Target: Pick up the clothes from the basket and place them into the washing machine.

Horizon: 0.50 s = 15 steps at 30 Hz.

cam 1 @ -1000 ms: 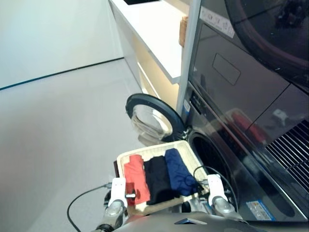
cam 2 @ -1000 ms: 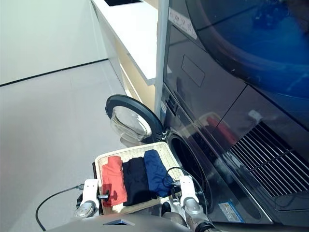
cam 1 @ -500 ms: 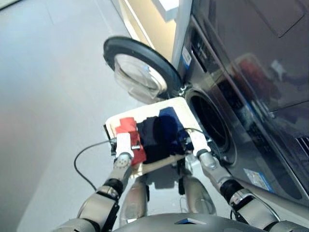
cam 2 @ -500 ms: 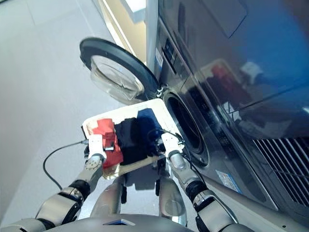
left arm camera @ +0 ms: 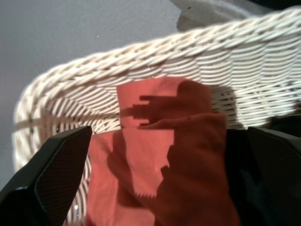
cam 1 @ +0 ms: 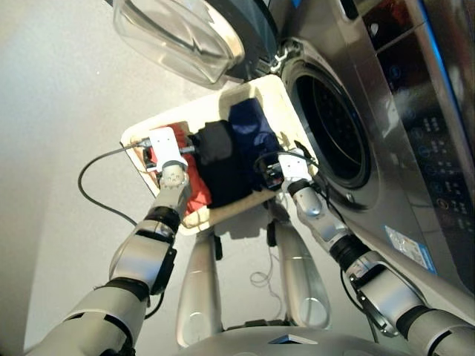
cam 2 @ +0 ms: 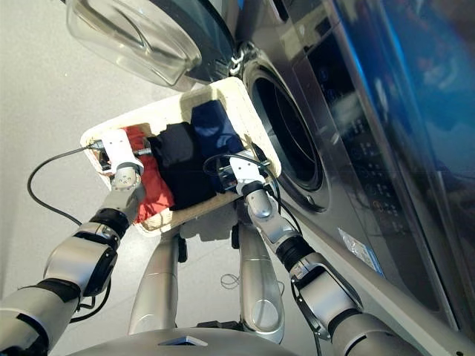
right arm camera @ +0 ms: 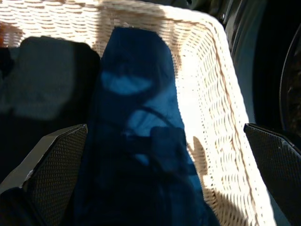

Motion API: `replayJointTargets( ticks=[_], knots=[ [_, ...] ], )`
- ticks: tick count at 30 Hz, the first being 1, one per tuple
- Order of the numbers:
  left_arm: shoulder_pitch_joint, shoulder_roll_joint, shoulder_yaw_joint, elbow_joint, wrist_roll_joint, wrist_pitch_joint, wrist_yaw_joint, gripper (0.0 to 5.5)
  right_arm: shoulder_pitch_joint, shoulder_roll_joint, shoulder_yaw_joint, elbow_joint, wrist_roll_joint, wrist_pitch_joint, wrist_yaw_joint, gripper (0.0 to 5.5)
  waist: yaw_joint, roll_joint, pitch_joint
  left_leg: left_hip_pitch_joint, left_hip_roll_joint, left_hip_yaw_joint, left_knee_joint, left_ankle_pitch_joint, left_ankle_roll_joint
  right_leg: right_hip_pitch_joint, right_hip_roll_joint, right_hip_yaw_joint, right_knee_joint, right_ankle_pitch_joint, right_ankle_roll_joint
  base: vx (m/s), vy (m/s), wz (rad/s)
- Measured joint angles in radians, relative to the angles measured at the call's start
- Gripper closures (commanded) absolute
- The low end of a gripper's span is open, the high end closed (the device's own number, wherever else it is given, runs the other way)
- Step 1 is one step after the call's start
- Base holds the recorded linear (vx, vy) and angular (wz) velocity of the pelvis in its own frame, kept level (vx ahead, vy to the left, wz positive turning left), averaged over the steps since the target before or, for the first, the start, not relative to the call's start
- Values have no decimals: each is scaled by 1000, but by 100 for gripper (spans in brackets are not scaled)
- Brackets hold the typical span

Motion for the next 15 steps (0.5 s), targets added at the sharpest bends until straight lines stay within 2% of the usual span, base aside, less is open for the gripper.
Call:
replayJointTargets(
  ticks=[2, 5, 6, 7, 8, 9, 11, 15],
  knots=[
    [-20, 14, 10, 10, -31, 0, -2, 0, 0, -7, 1, -11, 11, 0, 4, 0, -10, -6, -3, -67, 5, 7, 57, -18, 1, -54, 6, 10, 21, 4, 0, 47, 7, -72],
    [-37, 36, 20, 14, -67, 1, -5, 0, -2, -17, 2, -33, 36, 0, 7, 0, -26, -9, -5, -136, 10, 7, 131, -46, 6, -101, 11, 13, 46, 1, 4, 63, 4, -74],
    [-41, 37, 40, 15, -87, 1, -10, 97, 1, -17, 0, -38, 42, -4, 7, 0, -28, -14, -8, -152, 13, 8, 154, -58, 5, -111, 14, 14, 50, 2, 6, 0, 0, 0],
    [-42, 40, 46, 18, -98, 1, -15, 500, 3, -17, 3, -40, 42, -10, 9, 0, -27, -20, -12, -164, 17, 8, 172, -63, 4, -117, 19, 14, 55, 5, 5, 0, 0, 0],
    [-46, 42, 48, 18, -116, 0, -19, 550, 7, -15, 4, -43, 42, -15, 11, 0, -28, -33, -21, -170, 18, 11, 177, -70, 1, -126, 19, 19, 61, 1, 6, 0, 0, 0],
    [-45, 43, 49, 18, -126, -1, -23, 550, 10, -12, 5, -43, 42, -17, 12, 0, -26, -42, -29, -176, 18, 12, 179, -69, 4, -133, 19, 19, 63, 1, 5, 0, 0, 0],
    [-42, 48, 47, 19, -136, -2, -40, 550, 17, -9, 1, -46, 42, -18, 22, 0, -25, -53, -36, -182, 19, 8, 188, -75, -2, -133, 21, 18, 63, 2, 5, 0, 0, 0],
    [-30, 42, 43, 13, -136, -16, -47, 550, 44, -6, -16, -46, 41, -18, 26, 0, -19, -63, -48, -184, 16, 8, 189, -73, 6, -134, 18, 17, 63, 1, 6, 0, 0, 0]
  ],
)
